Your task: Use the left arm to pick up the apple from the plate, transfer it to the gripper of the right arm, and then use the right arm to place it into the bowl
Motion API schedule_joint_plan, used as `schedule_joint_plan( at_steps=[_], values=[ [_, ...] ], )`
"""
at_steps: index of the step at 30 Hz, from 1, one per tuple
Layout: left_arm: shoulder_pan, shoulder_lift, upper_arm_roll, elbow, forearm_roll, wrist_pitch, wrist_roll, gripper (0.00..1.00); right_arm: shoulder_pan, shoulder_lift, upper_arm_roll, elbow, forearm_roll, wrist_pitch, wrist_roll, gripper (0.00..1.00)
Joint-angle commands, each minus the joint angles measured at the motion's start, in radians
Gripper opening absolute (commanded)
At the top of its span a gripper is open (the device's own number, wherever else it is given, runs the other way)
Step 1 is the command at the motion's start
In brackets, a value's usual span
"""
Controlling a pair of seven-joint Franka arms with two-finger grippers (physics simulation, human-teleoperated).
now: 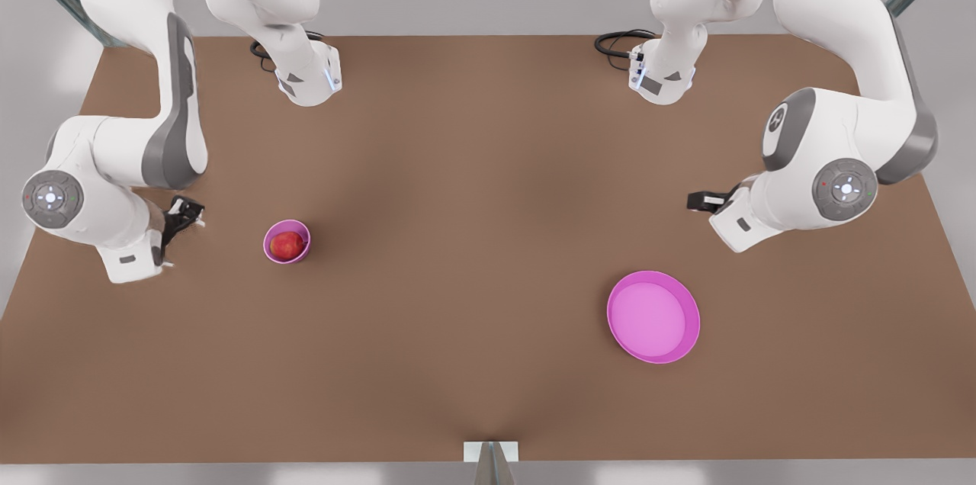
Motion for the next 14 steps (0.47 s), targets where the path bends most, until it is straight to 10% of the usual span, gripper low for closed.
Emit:
schedule_joint_plan(
  at_steps=[1,14],
  values=[
    [0.000,-0.001,-0.001,0.000,0.001,-0.002,-0.002,1.00,0.002,-0.049,0.000,-0.004,0.021,-0.165,0.883,1.00],
    [0.006,-0.001,0.001,0.002,0.001,-0.031,0.001,1.00,0.016,-0.127,-0.019,-0.056,0.050,-0.175,0.935,1.00]
  ],
)
